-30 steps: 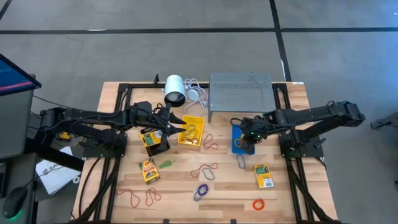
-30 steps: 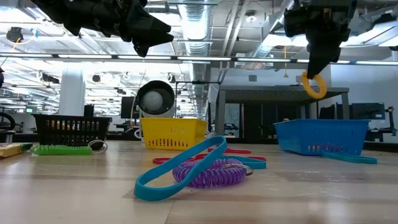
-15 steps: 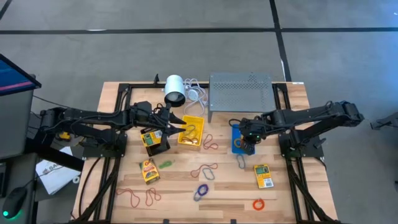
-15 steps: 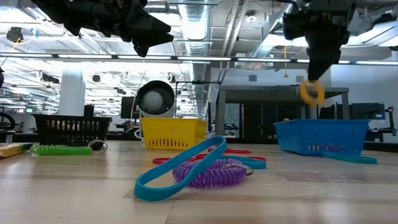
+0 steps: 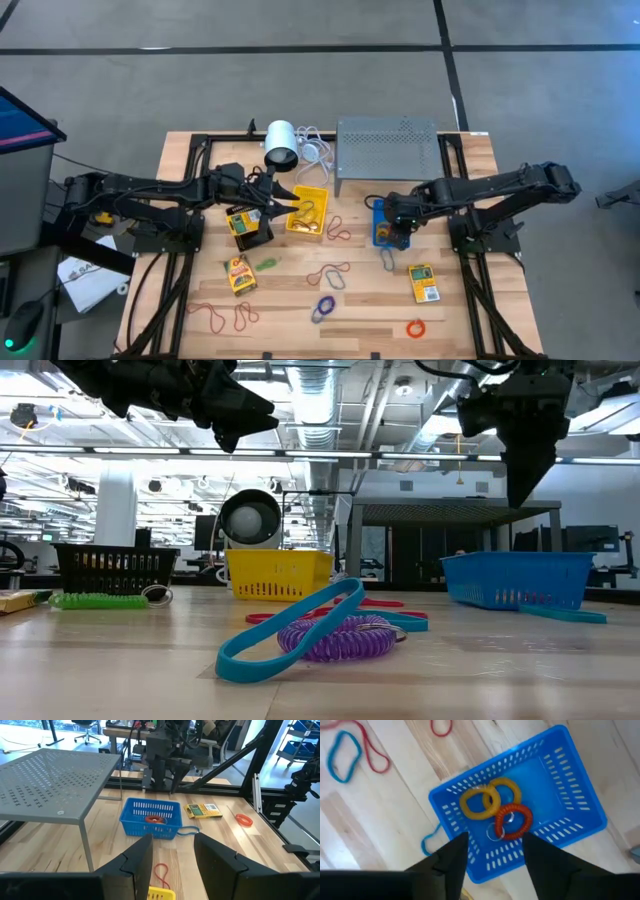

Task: Pick & Place Office Desk Supplies
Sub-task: Put the yellow elastic key ring into the blue basket, then put the top right blue rubber band into the yellow basket

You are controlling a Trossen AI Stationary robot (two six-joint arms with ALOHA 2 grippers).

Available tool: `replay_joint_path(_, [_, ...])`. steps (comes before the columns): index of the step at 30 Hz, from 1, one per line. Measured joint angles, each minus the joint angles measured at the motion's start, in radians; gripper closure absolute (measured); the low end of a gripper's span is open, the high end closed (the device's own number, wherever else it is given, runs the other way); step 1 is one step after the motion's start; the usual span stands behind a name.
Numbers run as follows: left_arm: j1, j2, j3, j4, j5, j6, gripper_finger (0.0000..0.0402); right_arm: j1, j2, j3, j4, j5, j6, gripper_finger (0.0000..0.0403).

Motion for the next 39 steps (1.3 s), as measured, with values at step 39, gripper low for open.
replay_joint_path(39, [0.000,0.000,0.000,-0.001,0.000,0.000,0.0262,0.343,0.422,0.066,0.085,-0.057,0.220,0.0222])
